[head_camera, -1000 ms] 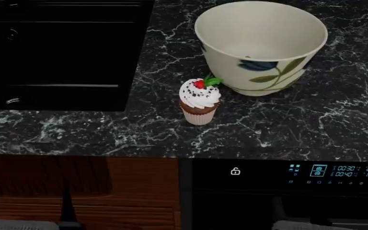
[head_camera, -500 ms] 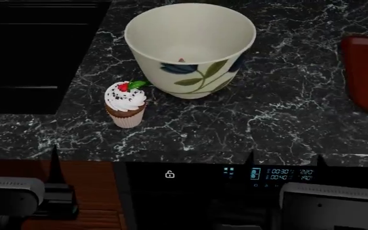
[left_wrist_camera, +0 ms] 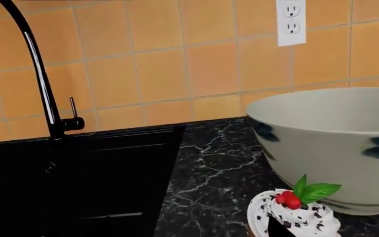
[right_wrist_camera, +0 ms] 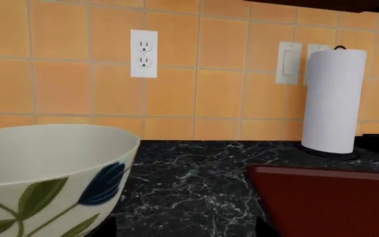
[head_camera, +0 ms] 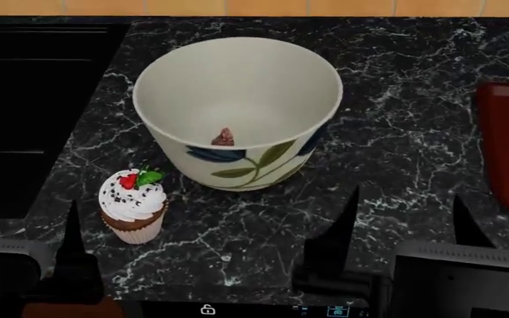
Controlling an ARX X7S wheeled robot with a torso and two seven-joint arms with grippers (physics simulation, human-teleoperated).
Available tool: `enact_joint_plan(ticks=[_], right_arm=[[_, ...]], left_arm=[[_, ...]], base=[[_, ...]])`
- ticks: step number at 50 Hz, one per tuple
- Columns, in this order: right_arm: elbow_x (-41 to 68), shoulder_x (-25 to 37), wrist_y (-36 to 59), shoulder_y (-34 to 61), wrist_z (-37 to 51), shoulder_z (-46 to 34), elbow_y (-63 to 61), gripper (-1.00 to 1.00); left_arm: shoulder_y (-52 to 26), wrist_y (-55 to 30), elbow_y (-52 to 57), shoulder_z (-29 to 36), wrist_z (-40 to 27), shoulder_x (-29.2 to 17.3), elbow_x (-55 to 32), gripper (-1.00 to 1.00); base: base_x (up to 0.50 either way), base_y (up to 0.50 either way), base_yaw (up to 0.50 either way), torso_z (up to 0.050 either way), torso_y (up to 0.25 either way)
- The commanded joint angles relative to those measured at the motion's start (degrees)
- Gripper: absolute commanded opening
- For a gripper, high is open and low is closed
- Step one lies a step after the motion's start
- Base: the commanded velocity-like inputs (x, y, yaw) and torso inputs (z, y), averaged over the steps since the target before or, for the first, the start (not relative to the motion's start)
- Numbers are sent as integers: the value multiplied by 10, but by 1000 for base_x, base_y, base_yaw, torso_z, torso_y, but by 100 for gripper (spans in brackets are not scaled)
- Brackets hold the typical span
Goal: Pick up the bowl with cake and place it on the tray. Pick up the cupcake and place it on the tray.
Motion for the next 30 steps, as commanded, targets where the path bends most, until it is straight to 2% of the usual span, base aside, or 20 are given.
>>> enact_joint_plan(ticks=[1,9,21,23,25,30], right_arm=[[1,-7,9,15,-7,4,1,100],[18,-7,22,18,-9,14,-20,100],[62,7,61,35,-42,12,-42,100],[98,1,102,48,-59,34,-34,100],[138,-8,100,51,-90,63,-22,100],[210,-27,228,112,-86,122,-20,100]], left_arm=[[1,0,3,-25,23,1,-16,100],[1,-32,51,-52,27,0,-39,100],[12,-27,67,-66,25,-4,-52,100],[13,-20,62,-65,24,-6,-52,100],[15,-12,53,-65,24,-6,-53,100],[16,-3,41,-60,20,-7,-52,100]], base=[[0,0,0,0,0],[177,-6,0,0,0],[0,0,0,0,0],[445,-2,0,0,0],[467,0,0,0,0],[0,0,0,0,0]])
